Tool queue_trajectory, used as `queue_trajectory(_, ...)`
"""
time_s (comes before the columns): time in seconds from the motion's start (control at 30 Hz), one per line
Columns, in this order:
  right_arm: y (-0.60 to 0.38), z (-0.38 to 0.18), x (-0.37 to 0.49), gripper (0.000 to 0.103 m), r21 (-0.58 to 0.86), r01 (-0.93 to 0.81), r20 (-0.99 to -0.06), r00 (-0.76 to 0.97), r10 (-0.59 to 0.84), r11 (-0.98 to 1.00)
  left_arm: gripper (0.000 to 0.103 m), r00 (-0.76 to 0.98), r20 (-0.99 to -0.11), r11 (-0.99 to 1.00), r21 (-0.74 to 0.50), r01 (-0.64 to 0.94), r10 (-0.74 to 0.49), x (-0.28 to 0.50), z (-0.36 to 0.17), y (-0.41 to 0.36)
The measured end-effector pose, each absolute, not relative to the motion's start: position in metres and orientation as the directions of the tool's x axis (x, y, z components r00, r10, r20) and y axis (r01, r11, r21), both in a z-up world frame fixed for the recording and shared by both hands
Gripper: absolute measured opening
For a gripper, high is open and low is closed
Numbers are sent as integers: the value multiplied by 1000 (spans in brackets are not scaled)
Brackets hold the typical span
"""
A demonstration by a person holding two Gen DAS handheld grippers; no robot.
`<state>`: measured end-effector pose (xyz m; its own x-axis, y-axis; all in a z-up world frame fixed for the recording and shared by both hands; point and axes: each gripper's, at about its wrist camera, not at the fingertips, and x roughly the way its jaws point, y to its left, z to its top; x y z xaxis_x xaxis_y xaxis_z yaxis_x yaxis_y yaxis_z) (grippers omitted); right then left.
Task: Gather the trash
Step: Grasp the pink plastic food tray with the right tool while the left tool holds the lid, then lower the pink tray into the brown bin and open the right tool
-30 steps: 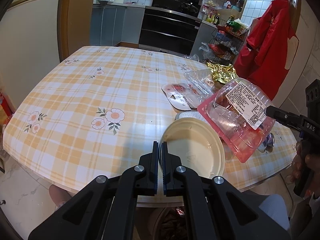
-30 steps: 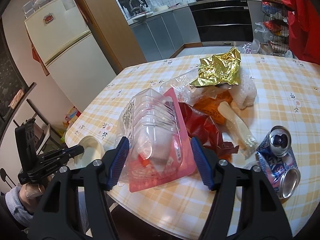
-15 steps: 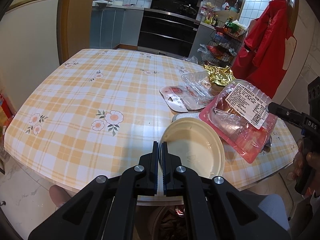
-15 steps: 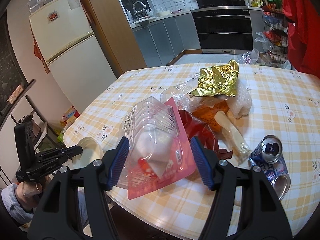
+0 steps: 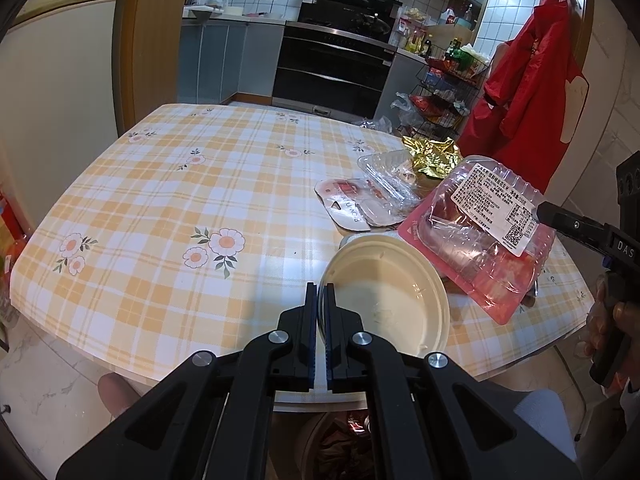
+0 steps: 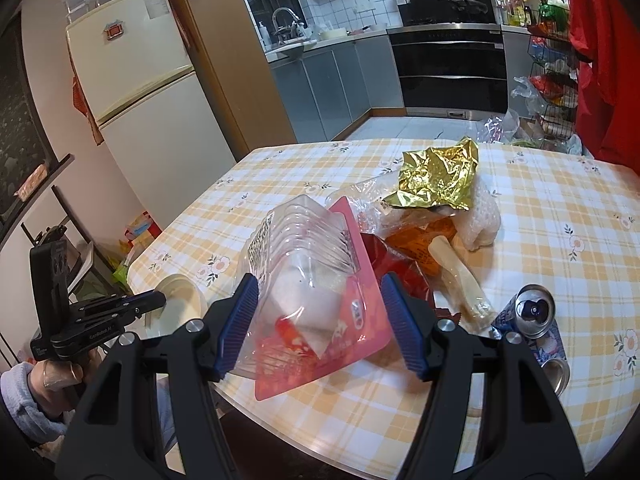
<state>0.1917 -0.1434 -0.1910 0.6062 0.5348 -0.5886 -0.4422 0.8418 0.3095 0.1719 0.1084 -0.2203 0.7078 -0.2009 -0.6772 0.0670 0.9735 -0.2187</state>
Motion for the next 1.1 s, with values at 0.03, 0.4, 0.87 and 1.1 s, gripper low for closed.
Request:
queue_trajectory(0.03,-143,-189,191,65,307,-444,-587,608,535,842,4,709,-675,973,-218,68,-201,171,-219,108)
queue_trajectory(0.4,-147,-173,174,65,291,-452,-572,624,532,843,4,729,-655,974,-215,72,-198,157,-204,112)
queue_trajectory(0.87,-155,-150,113,65,258,-472,-557,641,528,843,4,767,-607,971,-219,91,-209,105,-177,115)
queue_trajectory(1.1,-154,-159,77,65,256,-478,-588,613,528,840,4,777,-592,970,-220,100,-214,77,-167,118)
